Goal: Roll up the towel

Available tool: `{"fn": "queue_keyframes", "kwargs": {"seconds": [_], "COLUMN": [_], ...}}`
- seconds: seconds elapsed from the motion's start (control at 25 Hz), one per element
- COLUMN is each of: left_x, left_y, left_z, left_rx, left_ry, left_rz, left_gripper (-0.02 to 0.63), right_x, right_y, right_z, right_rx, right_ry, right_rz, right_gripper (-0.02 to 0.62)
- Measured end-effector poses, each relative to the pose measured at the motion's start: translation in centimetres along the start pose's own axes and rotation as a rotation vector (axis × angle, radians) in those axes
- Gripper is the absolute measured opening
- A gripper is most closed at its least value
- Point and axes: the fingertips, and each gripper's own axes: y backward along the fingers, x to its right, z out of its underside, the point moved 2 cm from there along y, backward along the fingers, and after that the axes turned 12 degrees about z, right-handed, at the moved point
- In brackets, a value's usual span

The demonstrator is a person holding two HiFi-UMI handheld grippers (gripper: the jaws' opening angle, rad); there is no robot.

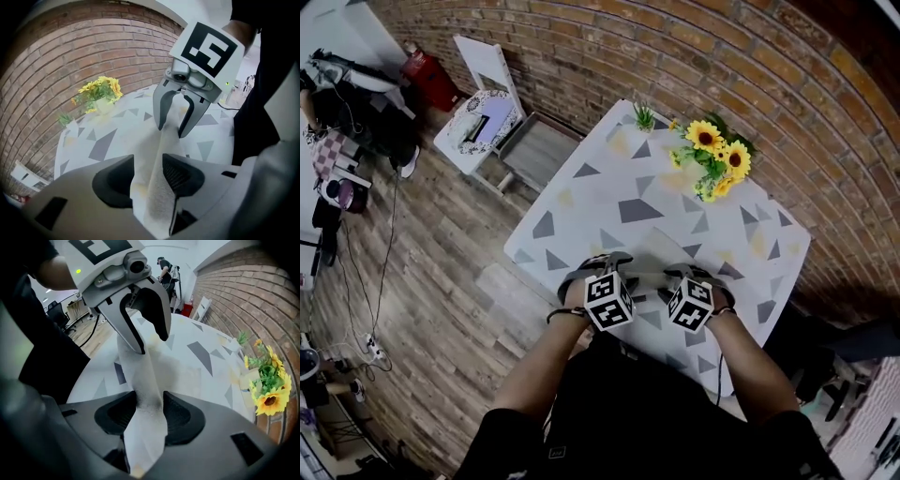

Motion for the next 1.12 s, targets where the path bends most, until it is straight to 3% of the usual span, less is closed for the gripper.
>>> {"fn": "queue_keyframes", "kwargs": {"seconds": [0.16, 0.24, 0.44, 0.6, 0.72, 0.92, 1.12], "left_x": [0.7, 1.5, 1.7, 0.2, -0.9, -1.9, -3.2], "left_y": [0.6, 0.3, -1.2, -1.3, -1.1, -1.0, -0.5], "left_z": [-0.9, -0.9, 0.0, 0.3, 0.4, 0.6, 0.3], "left_rx": [0.02, -0.008, -0.069, -0.053, -0.033, -0.019, -0.021], "left_ry": [-0.043, -0.095, -0.19, -0.18, -0.166, -0.127, -0.102], "left_rz": [0.094, 0.132, 0.127, 0.083, 0.069, 0.08, 0.055], "left_gripper": [0.204, 0.215, 0.236, 0.236, 0.236, 0.235, 0.233], "right_x": [1.5, 2.3, 3.6, 4.5, 4.3, 2.4, 2.7], "right_y": [-0.2, -0.3, -0.7, -0.3, 0.4, 0.1, -1.4], "right_z": [-0.5, -0.8, -1.2, -1.4, -1.9, -1.7, -0.5], "right_rx": [-0.015, -0.023, -0.048, -0.045, -0.011, -0.008, -0.047], "right_ry": [-0.057, -0.082, -0.131, -0.197, -0.219, -0.144, -0.104], "right_rz": [0.038, 0.061, 0.117, 0.185, 0.184, 0.125, 0.124], "right_gripper": [0.172, 0.157, 0.15, 0.152, 0.158, 0.215, 0.225]}}
